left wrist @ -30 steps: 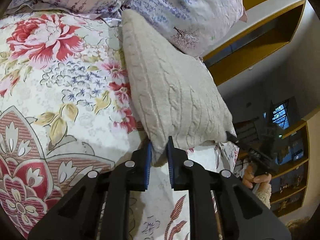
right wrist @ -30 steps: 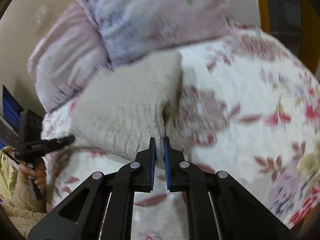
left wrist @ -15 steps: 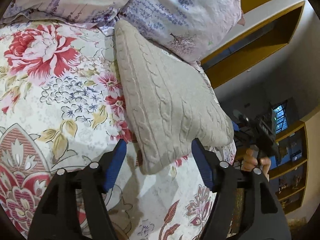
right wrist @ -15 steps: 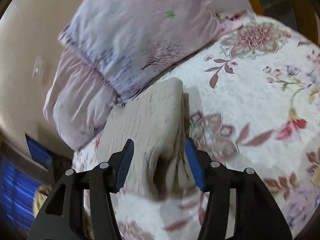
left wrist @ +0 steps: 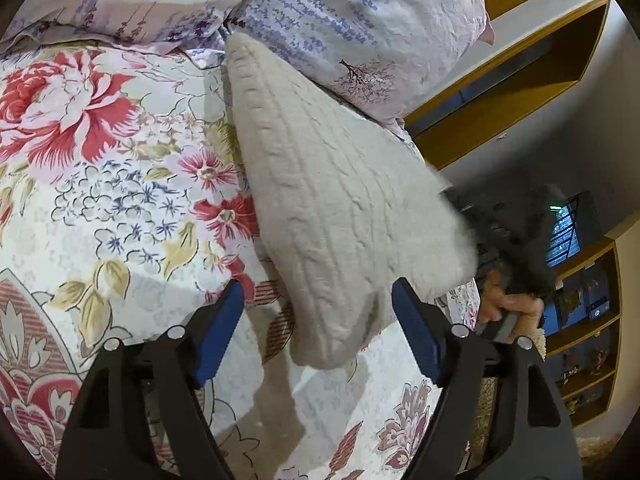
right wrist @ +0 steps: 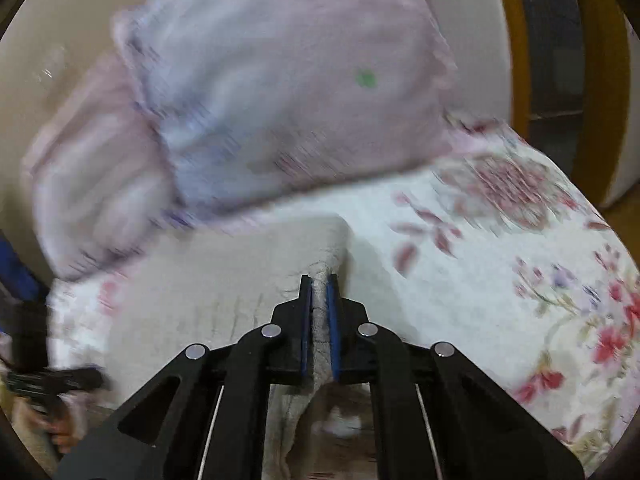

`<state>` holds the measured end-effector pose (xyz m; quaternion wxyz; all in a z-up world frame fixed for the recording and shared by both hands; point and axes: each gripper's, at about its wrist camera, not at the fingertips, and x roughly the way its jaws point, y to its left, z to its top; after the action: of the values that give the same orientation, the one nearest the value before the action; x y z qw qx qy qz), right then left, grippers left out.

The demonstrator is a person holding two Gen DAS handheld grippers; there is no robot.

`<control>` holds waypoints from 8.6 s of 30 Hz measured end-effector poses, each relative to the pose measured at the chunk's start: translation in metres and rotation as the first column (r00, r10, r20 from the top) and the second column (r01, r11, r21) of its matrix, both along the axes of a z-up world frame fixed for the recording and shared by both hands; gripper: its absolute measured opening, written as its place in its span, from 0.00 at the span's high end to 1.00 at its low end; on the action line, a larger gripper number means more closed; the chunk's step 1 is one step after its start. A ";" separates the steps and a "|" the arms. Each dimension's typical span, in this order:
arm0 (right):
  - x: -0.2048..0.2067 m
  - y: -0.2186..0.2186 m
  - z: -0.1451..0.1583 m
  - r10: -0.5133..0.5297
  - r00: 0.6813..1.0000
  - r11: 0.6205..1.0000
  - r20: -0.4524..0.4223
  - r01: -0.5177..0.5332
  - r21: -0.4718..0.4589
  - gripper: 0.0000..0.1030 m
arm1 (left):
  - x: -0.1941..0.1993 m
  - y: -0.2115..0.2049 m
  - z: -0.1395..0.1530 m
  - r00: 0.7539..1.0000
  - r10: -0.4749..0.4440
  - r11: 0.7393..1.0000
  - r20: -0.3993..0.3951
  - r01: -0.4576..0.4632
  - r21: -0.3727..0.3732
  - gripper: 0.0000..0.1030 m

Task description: Fold small clothes

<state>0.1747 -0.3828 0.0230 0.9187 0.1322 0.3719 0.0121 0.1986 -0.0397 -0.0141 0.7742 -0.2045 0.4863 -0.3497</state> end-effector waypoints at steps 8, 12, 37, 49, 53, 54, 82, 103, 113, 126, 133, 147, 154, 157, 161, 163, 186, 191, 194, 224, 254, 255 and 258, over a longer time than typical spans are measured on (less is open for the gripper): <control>-0.009 -0.011 -0.003 -0.040 0.999 0.994 -0.004 0.041 0.100 0.78 | 0.004 -0.004 0.002 1.000 -0.003 1.000 0.011 0.003 0.000 0.18; -0.031 0.000 0.020 -0.011 0.995 0.996 0.104 0.001 0.093 0.73 | 0.005 -0.002 0.003 1.000 0.016 1.000 0.014 -0.015 -0.011 0.16; -0.039 0.056 -0.010 0.123 0.992 0.984 0.017 -0.120 -0.132 0.67 | 0.014 -0.017 0.020 0.990 0.101 0.993 0.096 -0.107 0.052 0.09; -0.034 0.044 -0.002 0.114 0.994 0.993 -0.004 -0.114 -0.028 0.67 | 0.032 -0.038 0.021 0.986 0.114 0.964 0.122 -0.140 0.226 0.08; -0.028 0.008 0.008 0.024 0.999 0.985 0.040 -0.031 0.172 0.60 | 0.035 -0.041 0.027 0.984 0.102 0.958 0.145 -0.137 0.252 0.08; -0.023 0.000 0.005 0.003 1.000 0.979 0.022 -0.008 0.203 0.60 | 0.037 -0.042 0.028 0.984 0.100 0.957 0.147 -0.136 0.257 0.08; 0.013 -0.043 -0.028 -0.003 0.997 0.846 -0.076 0.043 0.531 0.42 | 0.073 -0.030 0.017 0.991 0.112 0.993 -0.075 -0.115 -0.036 0.09; 0.021 -0.002 -0.033 0.213 0.977 0.761 0.011 -0.173 0.625 0.71 | 0.075 -0.005 0.011 0.983 0.104 0.969 -0.151 -0.134 -0.206 0.63; 0.003 0.069 0.021 0.273 0.944 0.829 0.187 -0.329 0.453 0.73 | 0.033 0.059 0.066 0.990 0.144 0.974 0.002 -0.141 -0.179 0.64; 0.040 0.148 -0.023 0.327 0.945 0.883 -0.005 -0.304 0.357 0.63 | 0.026 0.136 0.016 0.946 0.315 0.949 -0.074 -0.317 -0.005 0.52; 0.028 0.115 -0.012 0.262 0.964 0.877 0.047 -0.258 0.406 0.60 | 0.001 0.132 0.051 0.914 0.373 0.914 0.160 -0.392 0.104 0.36; 0.034 0.130 -0.024 0.147 0.989 0.980 -0.031 -0.142 0.139 0.87 | -0.030 0.078 0.070 0.899 0.232 0.890 0.370 -0.350 0.293 0.25; -0.015 0.132 0.018 0.190 0.968 0.975 0.163 -0.205 0.083 0.55 | -0.040 0.087 0.069 0.892 0.250 0.869 0.376 -0.378 0.320 0.22; -0.036 0.150 0.028 0.289 0.936 0.954 0.200 -0.300 0.023 0.55 | -0.046 0.089 0.066 0.893 0.246 0.854 0.377 -0.383 0.351 0.22; -0.041 0.182 0.007 0.382 0.921 0.922 0.071 -0.375 -0.101 0.55 | -0.050 0.089 0.053 0.913 0.235 0.847 0.334 -0.361 0.391 0.22; -0.036 0.189 -0.012 0.358 0.934 0.921 -0.014 -0.356 -0.157 0.55 | -0.048 0.087 0.043 0.926 0.225 0.846 0.302 -0.339 0.411 0.19; -0.099 0.184 -0.021 0.210 0.974 0.960 0.085 -0.189 -0.208 0.01 | -0.118 0.077 0.036 0.901 0.286 0.763 0.327 -0.421 0.490 0.02; -0.097 0.191 -0.031 0.220 0.975 0.961 0.024 -0.212 -0.176 0.01 | -0.118 0.069 0.033 0.908 0.266 0.744 0.323 -0.407 0.530 0.02; -0.097 0.195 -0.033 0.216 0.976 0.960 0.013 -0.210 -0.184 0.01 | -0.117 0.066 0.032 0.912 0.261 0.732 0.316 -0.401 0.550 0.02; -0.090 0.201 -0.044 0.149 0.986 0.962 -0.081 -0.164 -0.219 0.01 | -0.114 0.060 0.028 0.910 0.286 0.690 0.301 -0.414 0.595 0.02; -0.093 0.198 -0.045 0.151 0.987 0.962 -0.064 -0.161 -0.220 0.01 | -0.113 0.060 0.028 0.909 0.286 0.690 0.301 -0.414 0.594 0.02; -0.093 0.198 -0.045 0.151 0.986 0.962 -0.064 -0.161 -0.220 0.01 | -0.113 0.060 0.028 0.909 0.286 0.690 0.301 -0.414 0.594 0.02; -0.093 0.198 -0.045 0.150 0.987 0.962 -0.064 -0.161 -0.220 0.01 | -0.113 0.060 0.028 0.909 0.286 0.690 0.302 -0.414 0.594 0.02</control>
<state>0.0820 -0.1843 -0.0216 0.9151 -0.0016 0.4014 0.0392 0.0856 0.0201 0.0134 0.8905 0.0187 0.4541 -0.0231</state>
